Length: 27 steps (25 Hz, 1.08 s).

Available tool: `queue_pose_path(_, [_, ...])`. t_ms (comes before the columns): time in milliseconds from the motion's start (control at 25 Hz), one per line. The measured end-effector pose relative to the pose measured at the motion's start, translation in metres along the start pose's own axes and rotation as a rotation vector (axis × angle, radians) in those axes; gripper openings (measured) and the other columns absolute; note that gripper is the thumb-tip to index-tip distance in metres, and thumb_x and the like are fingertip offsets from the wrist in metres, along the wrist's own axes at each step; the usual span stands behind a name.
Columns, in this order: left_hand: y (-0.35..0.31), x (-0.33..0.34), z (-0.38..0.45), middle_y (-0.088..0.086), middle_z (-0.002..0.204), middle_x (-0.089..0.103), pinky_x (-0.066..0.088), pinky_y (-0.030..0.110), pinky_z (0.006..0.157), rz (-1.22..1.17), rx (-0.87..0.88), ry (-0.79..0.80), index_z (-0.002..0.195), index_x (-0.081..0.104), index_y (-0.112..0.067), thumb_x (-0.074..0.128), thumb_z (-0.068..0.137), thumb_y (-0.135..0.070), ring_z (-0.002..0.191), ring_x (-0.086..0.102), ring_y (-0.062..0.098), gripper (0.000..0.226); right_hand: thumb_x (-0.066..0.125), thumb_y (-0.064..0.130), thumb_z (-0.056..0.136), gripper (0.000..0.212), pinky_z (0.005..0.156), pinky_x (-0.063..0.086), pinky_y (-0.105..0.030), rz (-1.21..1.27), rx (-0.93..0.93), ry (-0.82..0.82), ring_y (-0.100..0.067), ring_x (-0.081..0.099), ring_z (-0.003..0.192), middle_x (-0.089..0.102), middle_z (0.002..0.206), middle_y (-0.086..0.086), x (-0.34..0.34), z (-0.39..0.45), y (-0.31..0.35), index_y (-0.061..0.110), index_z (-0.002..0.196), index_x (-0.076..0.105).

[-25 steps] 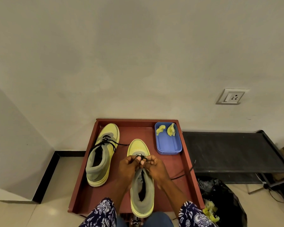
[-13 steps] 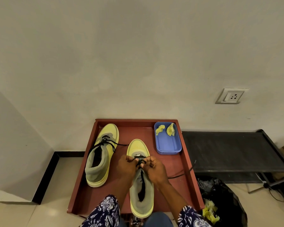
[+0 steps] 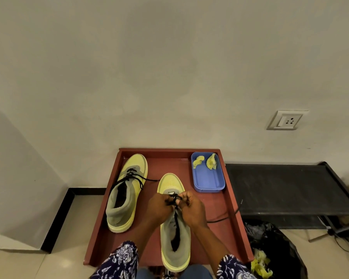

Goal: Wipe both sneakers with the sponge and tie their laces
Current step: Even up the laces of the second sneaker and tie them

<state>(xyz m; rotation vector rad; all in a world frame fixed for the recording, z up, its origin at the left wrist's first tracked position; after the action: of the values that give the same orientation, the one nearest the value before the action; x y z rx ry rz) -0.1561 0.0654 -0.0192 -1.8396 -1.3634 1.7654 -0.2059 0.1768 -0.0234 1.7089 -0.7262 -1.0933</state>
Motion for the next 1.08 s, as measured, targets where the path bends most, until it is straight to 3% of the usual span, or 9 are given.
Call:
queue_pose_path(120, [-0.001, 0.002, 0.002, 0.022, 0.078, 0.066, 0.031, 0.022, 0.053, 0.008, 0.011, -0.025, 0.073, 0.066, 0.002, 0.059, 0.083, -0.007, 0.077, 0.06, 0.033, 0.015, 0.057, 0.005, 0.087, 0.021, 0.059, 0.042, -0.008, -0.001, 0.001, -0.004, -0.005, 0.053, 0.068, 0.062, 0.076, 0.002, 0.0, 0.001, -0.001, 0.023, 0.077, 0.054])
queue_pose_path(240, [0.002, 0.012, 0.005, 0.017, 0.065, 0.057, 0.037, 0.032, 0.059, -0.017, 0.006, -0.004, 0.057, 0.056, -0.003, 0.056, 0.083, -0.004, 0.063, 0.054, 0.028, 0.026, 0.055, 0.005, 0.088, 0.025, 0.061, 0.042, -0.009, -0.011, -0.003, -0.006, -0.008, 0.054, 0.07, 0.063, 0.078, -0.003, 0.002, 0.001, -0.002, 0.025, 0.074, 0.051])
queue_pose_path(320, [0.009, 0.015, 0.006, 0.012, 0.079, 0.052, 0.042, 0.035, 0.077, -0.031, -0.046, 0.005, 0.059, 0.054, -0.012, 0.056, 0.086, -0.012, 0.085, 0.054, 0.026, 0.027, 0.054, 0.005, 0.089, 0.025, 0.061, 0.042, -0.011, -0.017, -0.005, 0.0, -0.009, 0.054, 0.071, 0.063, 0.08, -0.003, 0.003, 0.002, -0.003, 0.025, 0.074, 0.05])
queue_pose_path(400, [0.016, 0.017, 0.007, 0.021, 0.087, 0.052, 0.042, 0.041, 0.085, -0.057, -0.085, 0.042, 0.052, 0.043, -0.02, 0.055, 0.086, -0.018, 0.098, 0.05, 0.032, 0.036, 0.053, 0.006, 0.09, 0.024, 0.063, 0.042, -0.013, -0.03, -0.006, 0.024, -0.009, 0.054, 0.072, 0.063, 0.081, -0.002, 0.007, 0.002, -0.003, 0.025, 0.075, 0.049])
queue_pose_path(520, [0.015, 0.015, 0.005, 0.013, 0.063, 0.049, 0.038, 0.038, 0.066, -0.119, -0.109, 0.078, 0.049, 0.044, -0.011, 0.054, 0.088, -0.018, 0.064, 0.046, 0.027, 0.041, 0.052, 0.007, 0.091, 0.022, 0.063, 0.042, -0.013, -0.042, -0.013, 0.051, -0.006, 0.053, 0.071, 0.061, 0.08, 0.0, 0.01, 0.002, -0.002, 0.023, 0.077, 0.047])
queue_pose_path(600, [0.014, 0.016, 0.003, 0.002, 0.059, 0.045, 0.033, 0.033, 0.064, -0.15, -0.111, 0.099, 0.055, 0.045, -0.014, 0.052, 0.092, -0.014, 0.059, 0.04, 0.013, 0.037, 0.052, 0.008, 0.091, 0.023, 0.061, 0.041, -0.011, -0.054, -0.008, 0.053, -0.003, 0.052, 0.07, 0.059, 0.079, 0.003, 0.008, 0.002, 0.0, 0.025, 0.076, 0.046])
queue_pose_path(800, [0.002, 0.013, -0.008, 0.014, 0.105, 0.061, 0.034, 0.026, 0.071, -0.029, -0.078, 0.082, 0.084, 0.047, -0.017, 0.041, 0.097, -0.016, 0.087, 0.053, 0.021, 0.014, 0.049, 0.01, 0.093, 0.015, 0.059, 0.04, -0.013, -0.101, 0.01, 0.083, -0.007, 0.051, 0.071, 0.056, 0.078, 0.004, 0.008, 0.003, 0.001, 0.02, 0.082, 0.046])
queue_pose_path(920, [-0.002, 0.011, -0.012, 0.015, 0.112, 0.061, 0.036, 0.028, 0.073, 0.055, -0.037, 0.041, 0.109, 0.051, -0.006, 0.039, 0.098, -0.018, 0.099, 0.056, 0.026, 0.02, 0.047, 0.011, 0.094, 0.013, 0.06, 0.038, -0.015, -0.119, 0.028, 0.102, -0.011, 0.051, 0.074, 0.056, 0.082, 0.001, 0.011, 0.003, 0.0, 0.019, 0.084, 0.044])
queue_pose_path(1080, [-0.002, 0.002, -0.011, 0.009, 0.111, 0.065, 0.033, 0.02, 0.071, 0.098, -0.057, -0.067, 0.11, 0.058, -0.006, 0.047, 0.094, -0.019, 0.104, 0.058, 0.024, 0.022, 0.046, 0.011, 0.094, 0.011, 0.062, 0.038, -0.017, -0.118, 0.041, 0.119, -0.011, 0.052, 0.076, 0.058, 0.085, 0.0, 0.014, 0.005, -0.003, 0.019, 0.087, 0.045])
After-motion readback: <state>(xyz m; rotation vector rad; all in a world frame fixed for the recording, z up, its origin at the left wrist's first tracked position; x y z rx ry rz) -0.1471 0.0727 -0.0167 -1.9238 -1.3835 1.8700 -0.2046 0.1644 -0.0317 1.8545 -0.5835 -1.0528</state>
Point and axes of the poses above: each hand's wrist, its own z-axis towards the middle knuckle, its own x-axis out of the palm, y = z × x, the point moved 8 cm from there along z, towards the middle knuckle
